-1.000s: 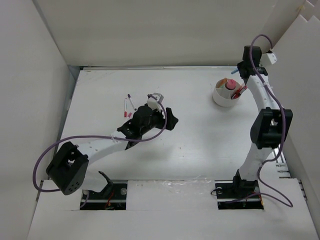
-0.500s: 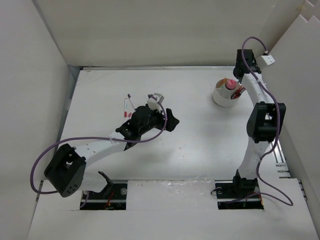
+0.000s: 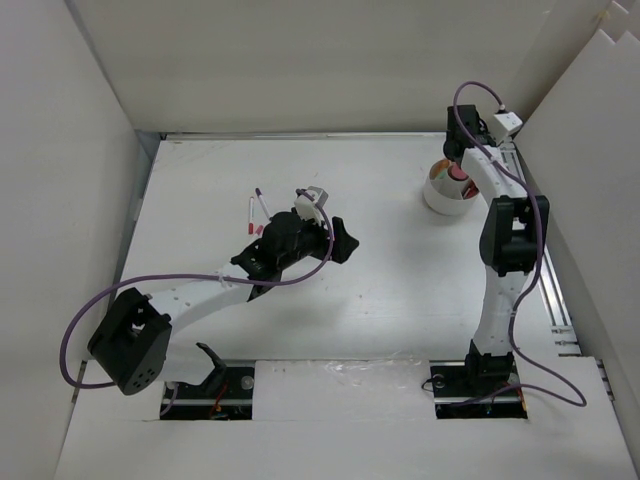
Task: Sort the stationery into containers
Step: Place the stationery in the storage box, then pick up the pen from the center of the board.
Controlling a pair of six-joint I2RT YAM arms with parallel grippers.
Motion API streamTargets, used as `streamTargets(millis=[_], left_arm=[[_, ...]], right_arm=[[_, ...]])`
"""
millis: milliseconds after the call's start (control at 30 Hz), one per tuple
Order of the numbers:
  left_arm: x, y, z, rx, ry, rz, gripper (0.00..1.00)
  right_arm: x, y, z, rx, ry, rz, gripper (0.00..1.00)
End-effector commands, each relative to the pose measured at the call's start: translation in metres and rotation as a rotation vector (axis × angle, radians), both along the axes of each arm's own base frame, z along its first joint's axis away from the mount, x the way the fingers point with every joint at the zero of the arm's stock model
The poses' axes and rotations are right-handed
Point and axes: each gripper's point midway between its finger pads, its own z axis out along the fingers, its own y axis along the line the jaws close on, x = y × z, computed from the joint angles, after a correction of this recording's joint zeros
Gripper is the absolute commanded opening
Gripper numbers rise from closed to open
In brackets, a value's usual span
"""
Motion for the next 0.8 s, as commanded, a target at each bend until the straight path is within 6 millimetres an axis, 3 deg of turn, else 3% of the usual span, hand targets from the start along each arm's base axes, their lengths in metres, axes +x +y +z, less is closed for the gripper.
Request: streamTargets(millis=[0, 267, 433, 600, 767], left_arm=[[-0.002, -0.001, 0.021, -0.046, -0.049, -0.014, 0.86], [-0.002, -0.001, 0.021, -0.046, -0.049, -0.014, 0.86], [-0.001, -0.001, 0.023, -0.056, -0.051, -0.002, 0.86], [0.003, 0.001, 0.023, -0.052, -0.054, 0.019, 0.86], [0.012, 0.013, 0.009, 0.005, -0.042, 0.099, 0.86]], right_arm=[[0.002, -0.004, 0.031, -0.046, -0.046, -0.026, 0.01], [0.0, 0.013, 0.025, -0.027, -0.048, 0.004, 0.22], [-0.004, 0.016, 0.033, 0.002, -0.079, 0.005, 0.33], [-0.01, 0.026, 0.062, 0.045, -0.141, 0.037, 0.48], [-0.023, 0.036, 0.086, 0.128, -0.21, 0.059, 0.49]])
